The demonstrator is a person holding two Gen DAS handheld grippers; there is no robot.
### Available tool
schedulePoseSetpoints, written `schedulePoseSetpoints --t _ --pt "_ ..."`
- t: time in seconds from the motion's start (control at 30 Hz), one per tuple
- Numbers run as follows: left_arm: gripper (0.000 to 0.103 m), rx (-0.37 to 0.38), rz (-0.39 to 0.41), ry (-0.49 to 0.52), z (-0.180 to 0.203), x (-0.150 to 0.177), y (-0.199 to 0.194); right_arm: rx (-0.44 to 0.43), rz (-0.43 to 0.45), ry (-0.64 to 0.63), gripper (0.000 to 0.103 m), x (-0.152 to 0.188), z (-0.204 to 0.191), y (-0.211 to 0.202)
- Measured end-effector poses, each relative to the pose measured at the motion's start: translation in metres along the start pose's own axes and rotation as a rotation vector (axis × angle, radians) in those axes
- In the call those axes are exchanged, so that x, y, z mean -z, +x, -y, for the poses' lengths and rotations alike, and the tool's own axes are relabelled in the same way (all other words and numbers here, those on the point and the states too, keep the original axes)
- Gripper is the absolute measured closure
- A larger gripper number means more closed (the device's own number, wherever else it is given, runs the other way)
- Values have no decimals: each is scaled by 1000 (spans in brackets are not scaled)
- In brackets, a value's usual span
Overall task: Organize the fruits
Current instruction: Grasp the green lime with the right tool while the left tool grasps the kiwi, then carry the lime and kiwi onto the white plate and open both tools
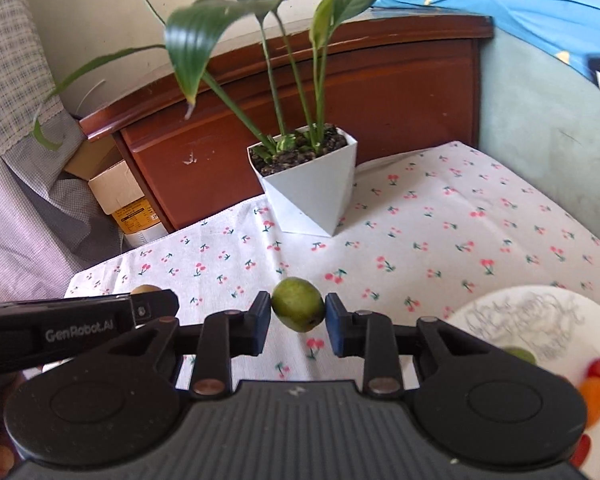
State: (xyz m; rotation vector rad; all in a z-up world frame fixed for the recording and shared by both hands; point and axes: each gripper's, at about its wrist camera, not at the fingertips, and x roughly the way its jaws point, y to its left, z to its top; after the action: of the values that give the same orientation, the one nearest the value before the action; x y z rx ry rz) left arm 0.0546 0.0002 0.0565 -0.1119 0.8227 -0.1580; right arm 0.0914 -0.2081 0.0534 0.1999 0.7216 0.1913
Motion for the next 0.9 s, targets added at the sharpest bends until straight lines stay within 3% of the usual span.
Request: schedulePoseSetpoints --t 0.57,0.9 --pt "78 70 -2 27 34 21 -17 10 69 61 74 12 25 -62" --pt "78 170 32 74 63 17 -20 69 139 149 74 14 75 -100"
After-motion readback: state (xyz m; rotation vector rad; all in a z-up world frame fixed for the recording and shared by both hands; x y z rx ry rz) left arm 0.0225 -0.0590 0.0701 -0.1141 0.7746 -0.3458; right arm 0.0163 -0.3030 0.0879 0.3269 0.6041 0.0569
